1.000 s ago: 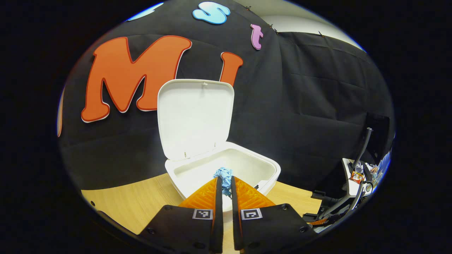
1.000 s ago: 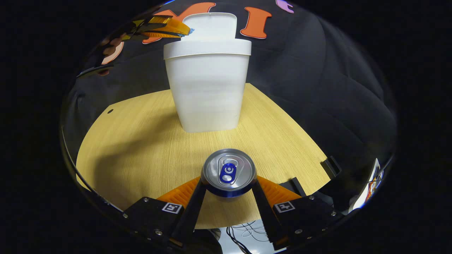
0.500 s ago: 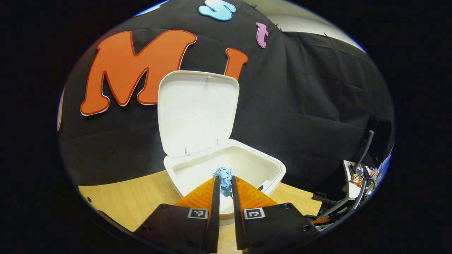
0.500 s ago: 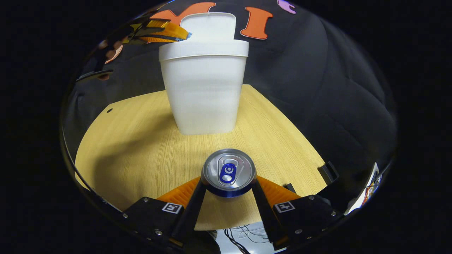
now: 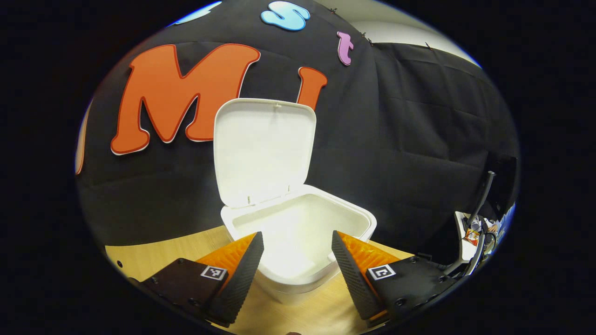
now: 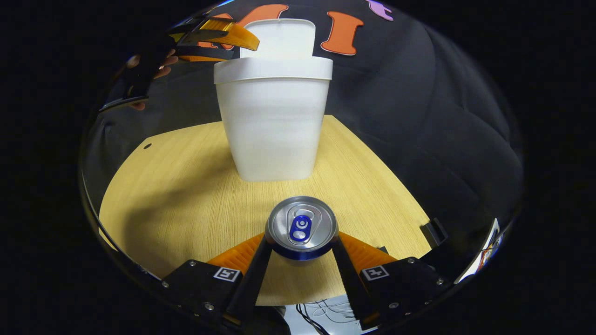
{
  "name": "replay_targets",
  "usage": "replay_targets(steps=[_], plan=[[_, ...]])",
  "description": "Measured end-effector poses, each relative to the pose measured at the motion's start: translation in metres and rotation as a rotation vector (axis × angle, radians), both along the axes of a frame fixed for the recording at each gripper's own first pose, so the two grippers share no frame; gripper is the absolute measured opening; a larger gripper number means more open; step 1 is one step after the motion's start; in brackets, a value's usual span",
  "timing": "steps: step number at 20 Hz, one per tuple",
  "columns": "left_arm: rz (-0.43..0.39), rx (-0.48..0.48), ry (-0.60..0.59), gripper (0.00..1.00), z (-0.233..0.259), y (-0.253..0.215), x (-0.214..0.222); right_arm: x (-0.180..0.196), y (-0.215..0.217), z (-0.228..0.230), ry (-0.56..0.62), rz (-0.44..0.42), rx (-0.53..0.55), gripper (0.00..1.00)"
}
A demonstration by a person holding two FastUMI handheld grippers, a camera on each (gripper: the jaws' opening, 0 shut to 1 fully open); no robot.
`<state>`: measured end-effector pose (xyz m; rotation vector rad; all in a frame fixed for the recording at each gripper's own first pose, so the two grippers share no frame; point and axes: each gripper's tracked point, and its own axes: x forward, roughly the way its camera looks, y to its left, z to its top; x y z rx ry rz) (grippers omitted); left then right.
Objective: Press the lid of the desktop garbage bin to open it, pick up the crumpled paper on the desktop and throw it into the bin, then pick up the pop can on the desktop and drop it into the bin, and finally close the garbage bin lid.
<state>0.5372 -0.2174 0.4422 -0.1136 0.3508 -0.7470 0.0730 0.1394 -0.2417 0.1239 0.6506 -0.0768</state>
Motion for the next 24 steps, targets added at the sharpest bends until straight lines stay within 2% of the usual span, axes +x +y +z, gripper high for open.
replay_targets(steps=[1,2,3,13,16,17,19,20,24], plan=[[0.006,0.000,0.001,0.94,0.001,0.003,0.000,0.000,0.000,0.000,-0.002,0.001,-0.002,0.80],[0.014,-0.003,-0.001,0.94,0.000,0.006,-0.001,0.000,0.000,0.001,-0.004,0.004,-0.002,0.75],[0.018,-0.006,-0.001,0.96,0.003,0.010,-0.002,0.000,0.001,0.002,-0.005,0.007,-0.002,0.80],[0.134,0.004,0.007,0.97,-0.013,0.076,-0.009,0.015,0.006,0.020,-0.024,0.050,-0.011,0.80],[0.192,0.045,-0.002,0.97,-0.023,0.107,-0.009,0.029,0.010,0.037,-0.049,0.067,-0.013,0.80],[0.209,0.053,-0.005,0.97,-0.024,0.117,-0.009,0.034,0.010,0.043,-0.060,0.072,-0.022,0.75],[0.237,0.065,-0.007,0.97,-0.028,0.132,-0.011,0.042,0.009,0.059,-0.084,0.082,-0.031,0.75],[0.248,0.068,-0.001,0.97,-0.031,0.140,-0.015,0.047,0.008,0.068,-0.098,0.088,-0.035,0.80],[0.303,0.066,0.037,0.97,-0.045,0.172,-0.023,0.061,-0.006,0.115,-0.172,0.105,-0.074,0.80]])
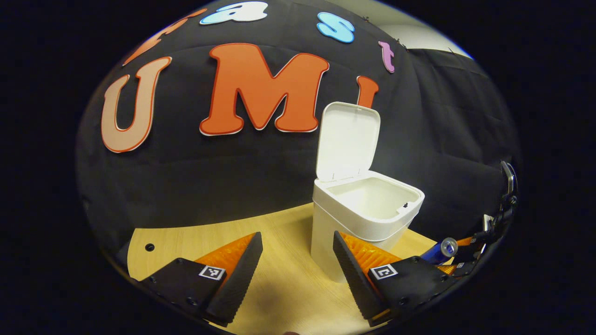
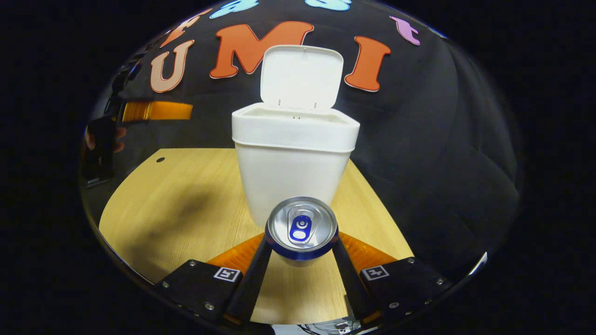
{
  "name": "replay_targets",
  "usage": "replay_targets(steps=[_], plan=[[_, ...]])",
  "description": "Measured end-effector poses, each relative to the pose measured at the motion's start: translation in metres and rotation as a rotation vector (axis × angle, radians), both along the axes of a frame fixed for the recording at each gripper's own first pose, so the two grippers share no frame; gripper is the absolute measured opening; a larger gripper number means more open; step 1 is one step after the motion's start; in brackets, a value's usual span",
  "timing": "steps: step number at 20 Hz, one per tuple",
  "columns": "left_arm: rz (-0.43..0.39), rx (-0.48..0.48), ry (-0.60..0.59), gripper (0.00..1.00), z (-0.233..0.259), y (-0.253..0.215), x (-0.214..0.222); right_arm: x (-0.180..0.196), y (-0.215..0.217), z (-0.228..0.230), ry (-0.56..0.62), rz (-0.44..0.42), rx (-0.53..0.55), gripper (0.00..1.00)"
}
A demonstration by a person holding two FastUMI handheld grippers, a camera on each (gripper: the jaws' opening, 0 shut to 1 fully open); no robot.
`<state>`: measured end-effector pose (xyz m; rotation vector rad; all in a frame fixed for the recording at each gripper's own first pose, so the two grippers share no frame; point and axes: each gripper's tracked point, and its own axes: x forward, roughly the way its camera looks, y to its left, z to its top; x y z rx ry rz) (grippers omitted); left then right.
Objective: Press the lid of the desktop garbage bin to open it, pick up the crumpled paper on the desktop and throw it into the bin, then pick up the pop can on the desktop and drop it into the bin, and finally close the garbage bin lid.
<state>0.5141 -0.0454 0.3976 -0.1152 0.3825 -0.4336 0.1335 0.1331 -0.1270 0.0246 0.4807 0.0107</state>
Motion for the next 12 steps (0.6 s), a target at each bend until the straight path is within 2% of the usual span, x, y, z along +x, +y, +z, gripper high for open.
replay_targets(steps=[7,12], plan=[[0.098,0.048,0.038,0.97,-0.022,0.048,-0.013,0.025,-0.031,0.082,-0.130,-0.027,-0.022,0.80],[0.140,0.057,0.060,0.97,-0.032,0.064,-0.023,0.049,-0.038,0.137,-0.217,-0.016,-0.011,0.80]])
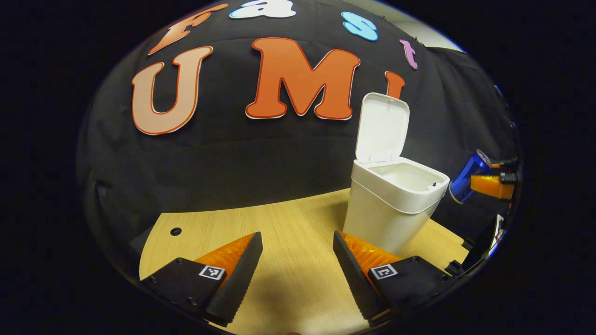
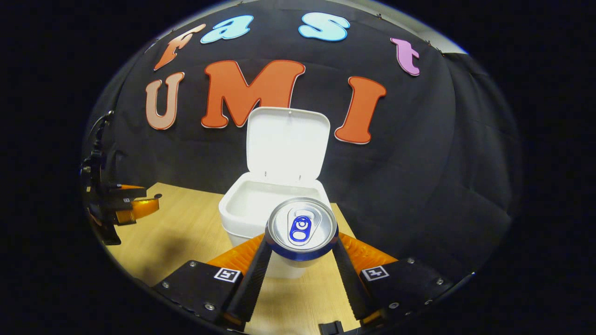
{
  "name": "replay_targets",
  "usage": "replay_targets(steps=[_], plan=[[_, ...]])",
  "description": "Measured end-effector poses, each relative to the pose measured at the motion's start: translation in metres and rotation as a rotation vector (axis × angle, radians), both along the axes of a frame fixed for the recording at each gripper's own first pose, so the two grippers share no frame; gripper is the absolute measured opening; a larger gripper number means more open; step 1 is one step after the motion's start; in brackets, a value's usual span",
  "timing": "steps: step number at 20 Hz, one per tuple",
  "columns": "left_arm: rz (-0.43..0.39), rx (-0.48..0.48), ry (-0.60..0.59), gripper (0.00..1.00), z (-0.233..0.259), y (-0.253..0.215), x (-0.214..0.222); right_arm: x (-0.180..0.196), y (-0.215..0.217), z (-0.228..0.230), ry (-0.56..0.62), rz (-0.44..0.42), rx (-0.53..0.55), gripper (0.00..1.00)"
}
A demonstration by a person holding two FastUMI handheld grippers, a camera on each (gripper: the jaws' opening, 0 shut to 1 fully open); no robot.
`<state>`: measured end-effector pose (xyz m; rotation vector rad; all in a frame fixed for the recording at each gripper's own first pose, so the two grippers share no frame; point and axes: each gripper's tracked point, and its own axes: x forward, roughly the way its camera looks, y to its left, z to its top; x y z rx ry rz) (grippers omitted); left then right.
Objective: Press the lid of the desktop garbage bin to open it, pick up the crumpled paper on the desktop and throw it into the bin, then pick up the pop can on the desktop and drop it into the bin, and finally close the garbage bin lid.
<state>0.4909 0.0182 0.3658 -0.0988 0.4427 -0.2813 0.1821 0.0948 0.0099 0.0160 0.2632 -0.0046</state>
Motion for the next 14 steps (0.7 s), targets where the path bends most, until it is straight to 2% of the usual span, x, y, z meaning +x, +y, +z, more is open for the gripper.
replay_targets(steps=[5,14], plan=[[0.047,0.016,-0.002,0.98,-0.006,0.024,-0.013,0.019,0.002,0.027,-0.055,0.019,-0.007,0.80],[0.185,0.025,0.016,0.97,-0.015,0.083,-0.039,0.057,0.027,0.037,-0.076,0.087,0.017,0.79]])
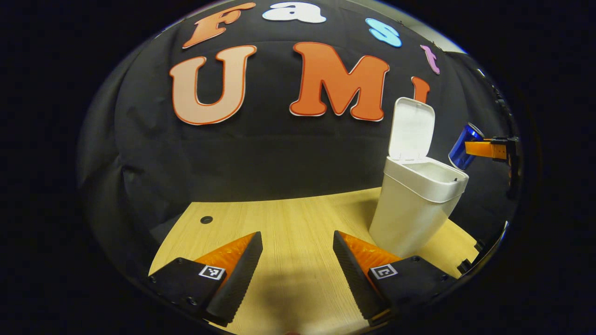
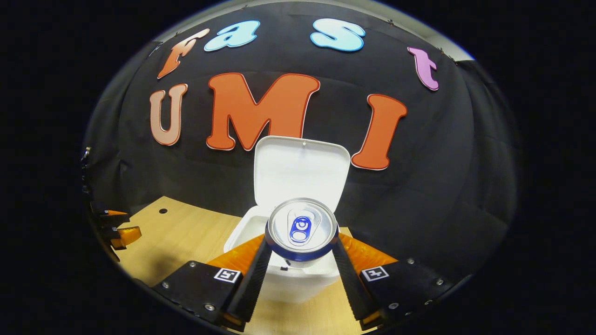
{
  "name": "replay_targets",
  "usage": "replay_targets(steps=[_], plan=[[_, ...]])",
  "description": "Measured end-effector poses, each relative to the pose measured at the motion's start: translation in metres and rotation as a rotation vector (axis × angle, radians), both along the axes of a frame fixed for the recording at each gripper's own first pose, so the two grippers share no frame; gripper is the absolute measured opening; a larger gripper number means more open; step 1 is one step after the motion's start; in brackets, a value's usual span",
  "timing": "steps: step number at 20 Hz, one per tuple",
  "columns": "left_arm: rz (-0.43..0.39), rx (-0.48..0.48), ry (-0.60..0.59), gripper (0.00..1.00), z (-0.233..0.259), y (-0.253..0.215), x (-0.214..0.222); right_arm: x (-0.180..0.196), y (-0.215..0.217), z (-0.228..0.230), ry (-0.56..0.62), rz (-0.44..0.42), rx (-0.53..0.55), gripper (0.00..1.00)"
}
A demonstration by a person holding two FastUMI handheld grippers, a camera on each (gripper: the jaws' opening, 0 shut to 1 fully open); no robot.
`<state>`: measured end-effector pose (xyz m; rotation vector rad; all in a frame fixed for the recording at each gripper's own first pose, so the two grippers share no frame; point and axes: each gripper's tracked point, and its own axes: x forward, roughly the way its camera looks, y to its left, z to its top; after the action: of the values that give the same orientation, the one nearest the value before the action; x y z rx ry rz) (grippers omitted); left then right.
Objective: Press the lid of the desktop garbage bin to open it, pick up the crumpled paper on the desktop and throw it into the bin, then pick up the pop can on the desktop and drop it into the bin, and finally close the garbage bin lid.
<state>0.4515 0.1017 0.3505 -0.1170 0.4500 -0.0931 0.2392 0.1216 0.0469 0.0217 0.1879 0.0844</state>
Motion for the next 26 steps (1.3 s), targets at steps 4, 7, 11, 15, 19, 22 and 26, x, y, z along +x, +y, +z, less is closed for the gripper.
replay_targets(steps=[4,7,11,15,19,22,26], plan=[[0.069,0.009,0.010,0.98,-0.003,0.027,-0.015,0.016,0.015,-0.011,0.033,0.033,0.015,0.79],[0.106,0.032,0.020,0.96,-0.006,0.041,-0.027,0.023,0.022,-0.018,0.044,0.050,0.031,0.79],[0.124,0.076,0.025,0.97,-0.007,0.053,-0.041,0.034,0.027,-0.034,0.067,0.056,0.009,0.80],[0.137,0.084,0.044,0.97,-0.013,0.059,-0.049,0.046,0.026,-0.055,0.105,0.049,-0.025,0.80],[0.142,0.087,0.071,0.97,-0.024,0.063,-0.052,0.053,0.027,-0.072,0.147,0.047,0.005,0.80],[0.135,0.094,0.074,0.97,-0.025,0.064,-0.051,0.059,0.028,-0.081,0.183,0.034,0.032,0.80],[0.128,0.086,0.088,0.97,-0.033,0.068,-0.048,0.061,0.025,-0.089,0.212,0.013,0.086,0.80]])
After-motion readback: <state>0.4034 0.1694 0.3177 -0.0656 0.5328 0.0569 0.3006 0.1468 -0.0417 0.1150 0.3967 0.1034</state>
